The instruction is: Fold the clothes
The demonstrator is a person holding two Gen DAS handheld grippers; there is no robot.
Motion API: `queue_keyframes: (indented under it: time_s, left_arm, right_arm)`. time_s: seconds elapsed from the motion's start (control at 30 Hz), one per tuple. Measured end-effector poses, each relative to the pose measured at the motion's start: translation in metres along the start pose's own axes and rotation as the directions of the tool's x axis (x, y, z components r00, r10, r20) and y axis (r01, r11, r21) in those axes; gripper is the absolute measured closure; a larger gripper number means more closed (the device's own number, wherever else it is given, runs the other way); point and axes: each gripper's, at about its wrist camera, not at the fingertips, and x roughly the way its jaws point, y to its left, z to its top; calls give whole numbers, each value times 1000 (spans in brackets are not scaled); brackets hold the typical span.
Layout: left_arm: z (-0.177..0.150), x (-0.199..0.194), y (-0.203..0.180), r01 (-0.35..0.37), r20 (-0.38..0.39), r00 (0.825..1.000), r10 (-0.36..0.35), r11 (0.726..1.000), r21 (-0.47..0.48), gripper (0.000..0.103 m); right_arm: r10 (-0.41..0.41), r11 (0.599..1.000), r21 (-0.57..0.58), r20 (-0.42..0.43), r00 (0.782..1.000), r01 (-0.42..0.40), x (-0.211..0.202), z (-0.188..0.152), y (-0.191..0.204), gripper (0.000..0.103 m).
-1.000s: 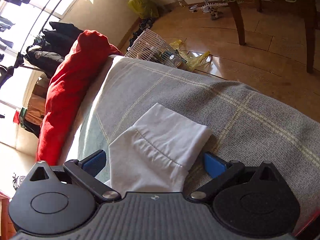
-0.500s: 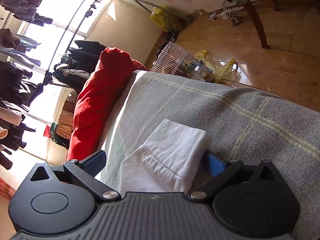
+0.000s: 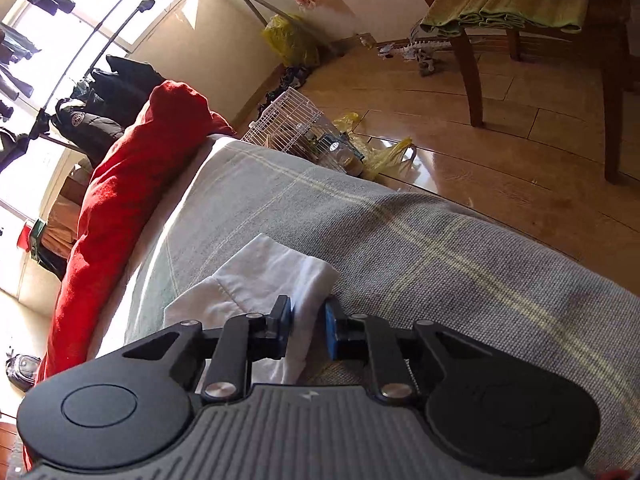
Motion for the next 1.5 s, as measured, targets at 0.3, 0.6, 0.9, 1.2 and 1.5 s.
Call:
queue_keyframes:
  time_s: [0.3,0.6,0.9,1.2,1.5]
  left_arm:
    - [-2,-10,8,-15,17,1000,15,1000,-16,22]
    - [-3,-9,5,-3,14,1000,3,1000,-15,22]
    - [-1,1,5,-29,-15,999,29,999,-12,22]
    - [0,-1,2,-30,-9,1000,30,999,14,22]
    - [-2,-12,8,-32,12,999,32,999,-5,22]
  right_arm:
    - [110,994,-19,74,991,-109,-59,-11,-1,90]
    - [103,991,80,31,994,-105,-78,-3,-28,72]
    - [105,988,110,16,994,-106,-9,-10,-13,48]
    - [55,997,56,66,996,-59,-7,-9,-10,93]
    - [55,998,30,135,989,-60,-82,-9,-16,94]
